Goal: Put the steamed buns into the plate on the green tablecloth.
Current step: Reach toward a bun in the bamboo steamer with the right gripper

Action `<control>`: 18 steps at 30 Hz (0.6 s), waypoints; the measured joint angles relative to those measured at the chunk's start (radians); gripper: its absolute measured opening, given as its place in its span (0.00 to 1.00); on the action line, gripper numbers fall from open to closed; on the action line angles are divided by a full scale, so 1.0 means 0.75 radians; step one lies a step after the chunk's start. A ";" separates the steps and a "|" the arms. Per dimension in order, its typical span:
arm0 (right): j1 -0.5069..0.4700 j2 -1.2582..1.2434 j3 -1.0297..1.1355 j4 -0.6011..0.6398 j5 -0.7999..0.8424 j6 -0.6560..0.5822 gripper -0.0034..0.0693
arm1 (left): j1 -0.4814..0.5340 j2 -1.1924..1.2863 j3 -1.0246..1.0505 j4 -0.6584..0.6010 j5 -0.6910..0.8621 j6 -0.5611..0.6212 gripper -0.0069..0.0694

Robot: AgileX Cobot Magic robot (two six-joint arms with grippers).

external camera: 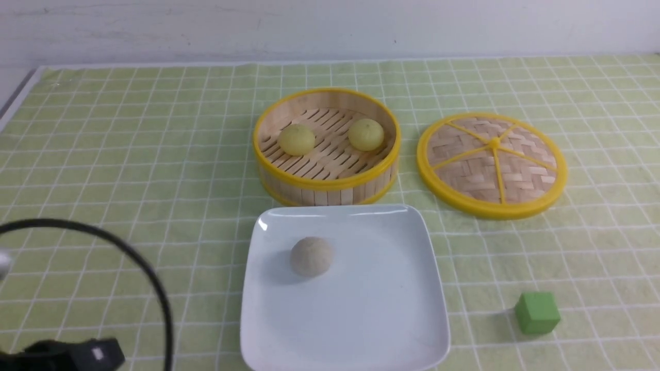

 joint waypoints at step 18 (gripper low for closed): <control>0.543 1.284 -0.605 0.910 0.154 -0.966 0.08 | 0.000 0.600 -0.207 -0.094 0.109 0.327 0.10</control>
